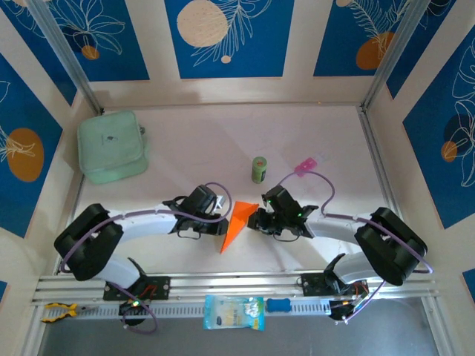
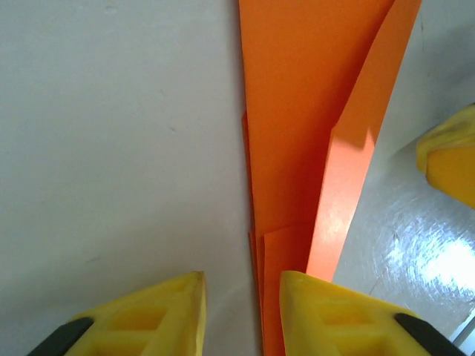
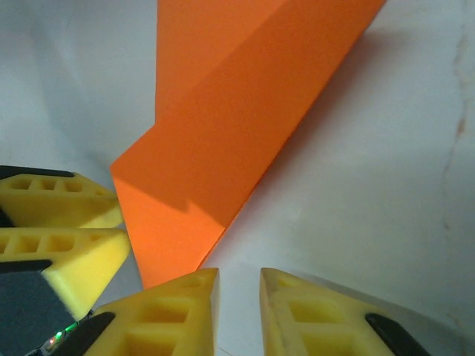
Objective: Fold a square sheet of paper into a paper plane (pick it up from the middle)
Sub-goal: Move a paper plane to the center of the table.
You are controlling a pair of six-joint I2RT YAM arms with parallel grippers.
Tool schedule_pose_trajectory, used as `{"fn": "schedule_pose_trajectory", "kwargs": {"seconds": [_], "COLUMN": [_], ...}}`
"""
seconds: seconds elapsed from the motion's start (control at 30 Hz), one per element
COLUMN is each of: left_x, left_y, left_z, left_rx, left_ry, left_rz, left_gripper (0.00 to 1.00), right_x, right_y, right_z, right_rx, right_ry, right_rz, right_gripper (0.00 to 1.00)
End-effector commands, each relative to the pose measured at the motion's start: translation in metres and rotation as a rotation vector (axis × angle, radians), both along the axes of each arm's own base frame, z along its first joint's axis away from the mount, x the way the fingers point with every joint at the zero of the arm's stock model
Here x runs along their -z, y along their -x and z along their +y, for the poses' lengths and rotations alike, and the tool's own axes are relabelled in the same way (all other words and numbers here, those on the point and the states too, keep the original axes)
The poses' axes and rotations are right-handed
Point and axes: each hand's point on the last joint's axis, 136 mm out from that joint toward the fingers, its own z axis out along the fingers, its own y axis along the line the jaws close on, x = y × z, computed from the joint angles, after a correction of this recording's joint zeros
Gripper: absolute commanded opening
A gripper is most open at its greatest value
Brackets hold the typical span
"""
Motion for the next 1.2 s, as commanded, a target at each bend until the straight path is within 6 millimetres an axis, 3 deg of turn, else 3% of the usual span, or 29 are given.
{"fn": "schedule_pose_trajectory", "kwargs": {"seconds": [0.0, 0.47, 1.17], "left_x": [-0.003, 0.006, -0.007], "left_y": [-0.004, -0.001, 0.007], "left_z": [-0.005, -0.013, -0.03], "left_rx": [0.016, 0.041, 0.108], "left_ry": [0.019, 0.05, 0.155], "left_rz": [0.006, 0.047, 0.067], "left_gripper": [0.28, 0.28, 0.29], "right_x": [-0.009, 0.003, 0.012], "right_y": [-0.002, 0.002, 0.008], "right_z": [0.014, 0.015, 0.017], "right_rx": [-0.029, -0.042, -0.053], "right_ry": [-0.037, -0.031, -0.062], "right_rz": [-0.001, 0.026, 0.056], "right_gripper": [0.2, 0.17, 0.12]}}
